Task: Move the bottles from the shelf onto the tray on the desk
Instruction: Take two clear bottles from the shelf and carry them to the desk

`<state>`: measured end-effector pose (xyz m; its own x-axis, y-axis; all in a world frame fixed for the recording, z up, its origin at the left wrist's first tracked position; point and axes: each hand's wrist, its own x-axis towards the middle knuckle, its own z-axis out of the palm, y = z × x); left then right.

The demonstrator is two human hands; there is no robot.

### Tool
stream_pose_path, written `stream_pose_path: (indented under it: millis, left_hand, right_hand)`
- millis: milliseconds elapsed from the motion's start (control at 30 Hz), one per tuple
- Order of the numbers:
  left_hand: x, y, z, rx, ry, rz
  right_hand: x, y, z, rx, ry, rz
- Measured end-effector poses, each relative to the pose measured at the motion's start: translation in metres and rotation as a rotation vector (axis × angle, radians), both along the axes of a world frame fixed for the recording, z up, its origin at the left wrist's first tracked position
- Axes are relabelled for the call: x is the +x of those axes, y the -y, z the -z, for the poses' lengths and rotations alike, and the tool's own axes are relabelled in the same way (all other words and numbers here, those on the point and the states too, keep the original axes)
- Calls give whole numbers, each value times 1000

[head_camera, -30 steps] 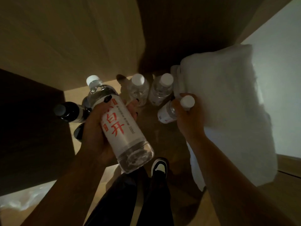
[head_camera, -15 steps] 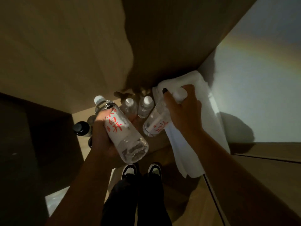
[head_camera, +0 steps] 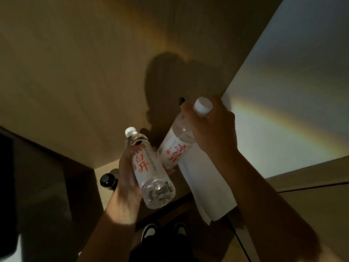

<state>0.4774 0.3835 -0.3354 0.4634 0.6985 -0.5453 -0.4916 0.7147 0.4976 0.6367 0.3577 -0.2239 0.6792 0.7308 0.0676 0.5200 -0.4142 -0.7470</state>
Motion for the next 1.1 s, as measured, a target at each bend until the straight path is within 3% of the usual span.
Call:
stream_pose_path:
  millis: [100,200,367,500,567,667,933,1100]
  left_hand:
    - [0,-4,-17,-34,64,2]
    - [4,-8,-50,13,171,133]
    - [14,0,-102,104,554,290]
    - [24,25,-151,230,288,204]
    - [37,47,-175,250,110,61]
    - [55,84,-203,152,156,45]
    - [90,184,-197,107,211,65]
    - [78,219,-198,152,149,-51]
  right_hand:
    - [-3,11,-29,9,61,-52]
    - [-6,21,-54,88,91,-166]
    - [-1,34,-84,277,-199,-287]
    - [9,56,-93,475,-349,-406]
    - [14,73,-88,515,-455,-416]
    - [26,106,-91,536,-580,-374]
    - [62,196,-112,601,-551,-294]
    - [73,238,-109,466,-763,-241]
